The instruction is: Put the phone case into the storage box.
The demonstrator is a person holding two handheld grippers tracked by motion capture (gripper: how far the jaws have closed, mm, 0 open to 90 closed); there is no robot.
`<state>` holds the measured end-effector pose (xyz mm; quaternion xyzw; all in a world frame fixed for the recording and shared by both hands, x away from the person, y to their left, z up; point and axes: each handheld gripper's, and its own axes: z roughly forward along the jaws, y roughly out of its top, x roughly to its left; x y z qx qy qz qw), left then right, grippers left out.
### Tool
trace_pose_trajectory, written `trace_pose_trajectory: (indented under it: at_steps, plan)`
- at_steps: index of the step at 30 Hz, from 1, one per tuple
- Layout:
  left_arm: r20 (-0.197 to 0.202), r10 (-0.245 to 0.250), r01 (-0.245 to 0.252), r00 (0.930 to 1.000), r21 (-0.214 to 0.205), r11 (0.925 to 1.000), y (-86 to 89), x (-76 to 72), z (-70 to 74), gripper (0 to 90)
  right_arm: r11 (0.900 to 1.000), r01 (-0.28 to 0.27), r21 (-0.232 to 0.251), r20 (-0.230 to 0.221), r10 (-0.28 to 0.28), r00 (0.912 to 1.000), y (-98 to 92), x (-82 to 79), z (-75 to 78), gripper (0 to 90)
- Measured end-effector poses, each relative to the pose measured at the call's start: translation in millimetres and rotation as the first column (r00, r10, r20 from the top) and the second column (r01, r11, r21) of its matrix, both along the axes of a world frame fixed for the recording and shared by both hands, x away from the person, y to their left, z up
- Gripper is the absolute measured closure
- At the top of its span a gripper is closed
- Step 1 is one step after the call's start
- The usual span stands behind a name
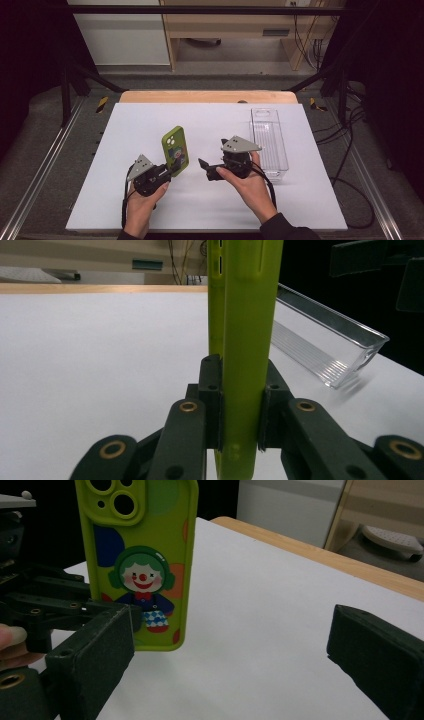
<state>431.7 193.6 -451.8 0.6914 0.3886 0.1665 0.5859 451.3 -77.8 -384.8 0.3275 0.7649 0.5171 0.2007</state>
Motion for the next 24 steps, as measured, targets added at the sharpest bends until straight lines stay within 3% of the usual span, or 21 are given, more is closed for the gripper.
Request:
trace_pose_trajectory:
  at_steps: [14, 24]
  plan:
    - [-0.028, -0.065, 0.065, 0.9975, -0.023, 0.9976, -11.7, -2.1, -5.3, 76.7, 0.9995, -0.029, 0.009, -0.008, 0.029, 0.9995, 17.4, -2.8, -3.7, 5.2]
    - [-0.025, -0.112, 0.111, 0.9935, -0.027, 0.9935, -24.0, -5.9, -6.1, 76.7, 0.9969, -0.043, 0.065, -0.011, 0.044, 0.999, 23.4, -3.0, -5.1, 4.8]
